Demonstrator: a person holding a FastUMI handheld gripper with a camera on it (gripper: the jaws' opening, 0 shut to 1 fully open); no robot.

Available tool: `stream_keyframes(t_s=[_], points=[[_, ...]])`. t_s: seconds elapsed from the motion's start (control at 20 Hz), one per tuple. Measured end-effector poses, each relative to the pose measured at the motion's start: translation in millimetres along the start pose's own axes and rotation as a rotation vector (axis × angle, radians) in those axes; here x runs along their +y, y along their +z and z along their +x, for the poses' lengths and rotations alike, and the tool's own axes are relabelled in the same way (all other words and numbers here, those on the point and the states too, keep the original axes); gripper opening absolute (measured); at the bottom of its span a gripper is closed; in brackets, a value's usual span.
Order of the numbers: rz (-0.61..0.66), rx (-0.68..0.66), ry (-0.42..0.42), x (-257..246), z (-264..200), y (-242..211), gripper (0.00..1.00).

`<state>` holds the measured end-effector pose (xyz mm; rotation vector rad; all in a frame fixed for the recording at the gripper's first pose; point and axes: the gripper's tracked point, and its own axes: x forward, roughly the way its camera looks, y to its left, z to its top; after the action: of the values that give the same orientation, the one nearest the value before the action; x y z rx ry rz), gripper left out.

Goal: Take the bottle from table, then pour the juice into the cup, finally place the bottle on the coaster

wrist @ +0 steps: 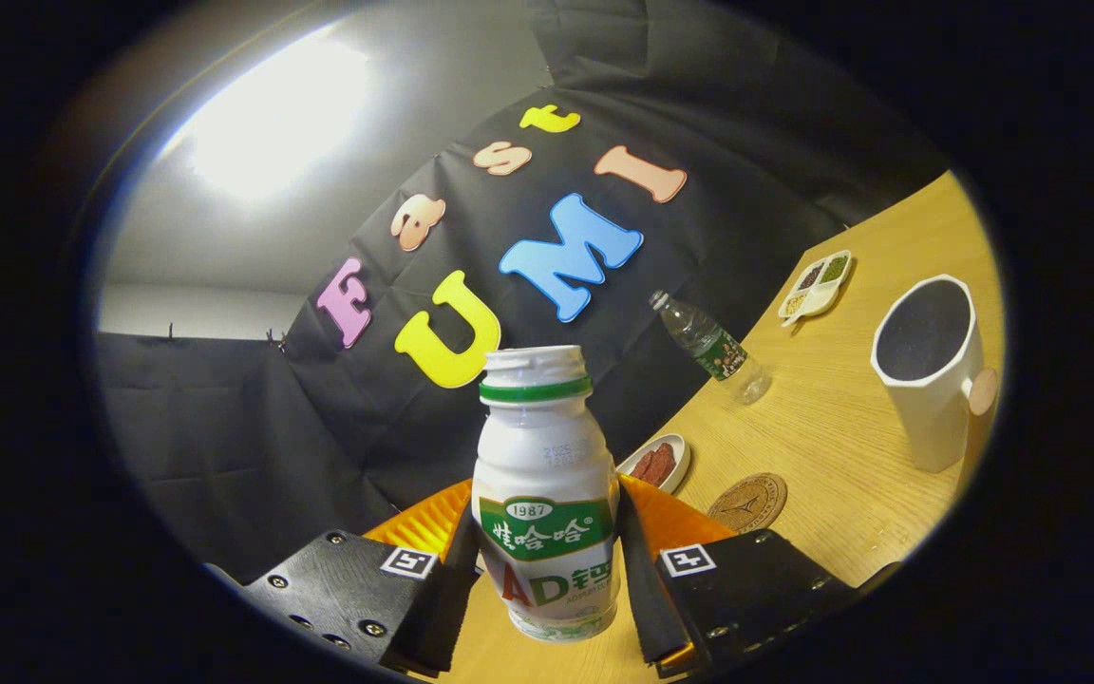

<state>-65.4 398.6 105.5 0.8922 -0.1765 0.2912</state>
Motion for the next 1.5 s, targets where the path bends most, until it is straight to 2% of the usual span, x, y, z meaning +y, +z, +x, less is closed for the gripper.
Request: stream_keyframes(t_s=[0.2,0.55,0.6,0.9,1.3,1.5], points=[[0.118,-0.043,0.013,-1.0,-0.5,16.4,0.7],[0.235,-0.117,-0.05,-30.0,-4.0,35.3,0.7],[0.254,-0.144,-0.053,-31.9,-9.1,41.3,0.64],[0.396,-0.233,-0.13,-57.2,-20.4,54.3,0.64],[0.55,-0.311,-0.176,-65.5,-28.0,63.7,0.64],[0.585,-0.332,-0.195,-69.2,-29.4,65.1,0.64]])
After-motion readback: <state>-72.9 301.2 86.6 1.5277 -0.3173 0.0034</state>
